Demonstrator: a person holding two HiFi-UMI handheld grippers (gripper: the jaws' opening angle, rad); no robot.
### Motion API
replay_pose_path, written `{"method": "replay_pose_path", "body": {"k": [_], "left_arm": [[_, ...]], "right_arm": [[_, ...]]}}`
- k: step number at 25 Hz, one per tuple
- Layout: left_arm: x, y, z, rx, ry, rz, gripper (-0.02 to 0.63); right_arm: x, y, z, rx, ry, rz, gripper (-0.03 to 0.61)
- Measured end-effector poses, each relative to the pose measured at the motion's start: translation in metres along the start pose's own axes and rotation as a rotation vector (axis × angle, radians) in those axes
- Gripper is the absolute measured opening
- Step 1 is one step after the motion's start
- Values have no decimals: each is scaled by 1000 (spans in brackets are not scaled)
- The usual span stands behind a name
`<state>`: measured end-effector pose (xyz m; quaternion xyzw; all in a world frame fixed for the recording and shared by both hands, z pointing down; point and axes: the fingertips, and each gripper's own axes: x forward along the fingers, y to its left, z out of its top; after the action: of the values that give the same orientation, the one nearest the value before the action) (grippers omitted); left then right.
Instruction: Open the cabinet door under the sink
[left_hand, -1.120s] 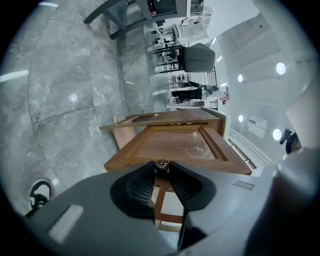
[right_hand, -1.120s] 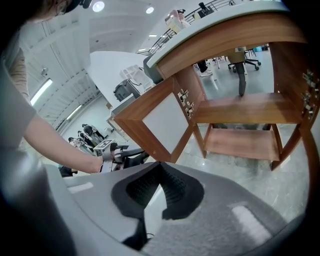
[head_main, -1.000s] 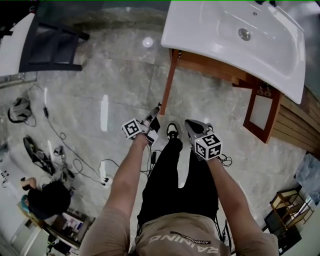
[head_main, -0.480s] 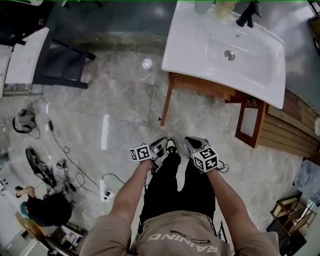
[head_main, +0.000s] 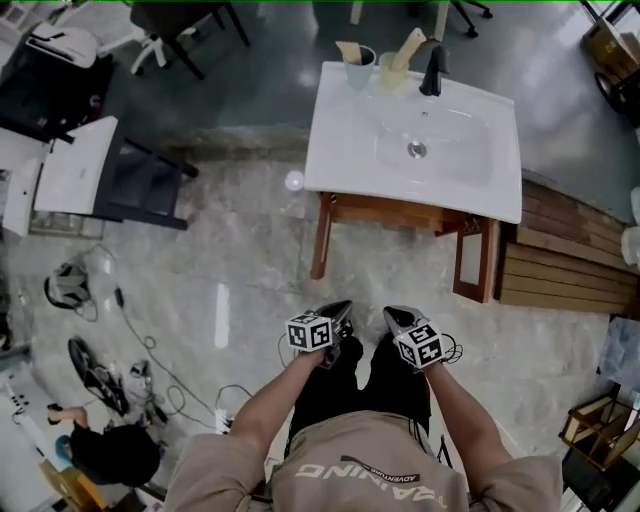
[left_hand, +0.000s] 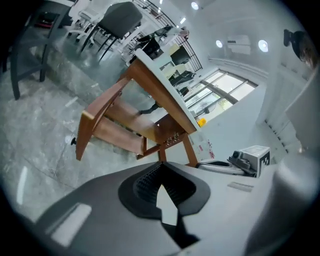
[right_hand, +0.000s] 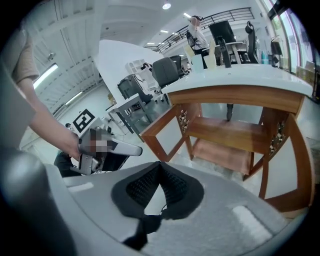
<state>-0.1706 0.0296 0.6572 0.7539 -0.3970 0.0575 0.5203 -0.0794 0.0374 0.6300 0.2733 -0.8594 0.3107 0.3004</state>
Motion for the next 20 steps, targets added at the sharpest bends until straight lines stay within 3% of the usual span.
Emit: {"method": "replay_pose_path", "body": {"k": [9, 14, 20], "left_arm": [[-8, -81, 37, 222, 16, 81, 14], [-6, -129, 60, 328, -4, 79, 14], [-7, -195, 102, 531, -59, 62, 14]], "right_arm": [[-72, -6, 19, 34, -82, -43, 2], [-115, -11, 28, 58, -129, -56, 2], [-162, -15, 70, 30, -250, -71, 2]]}}
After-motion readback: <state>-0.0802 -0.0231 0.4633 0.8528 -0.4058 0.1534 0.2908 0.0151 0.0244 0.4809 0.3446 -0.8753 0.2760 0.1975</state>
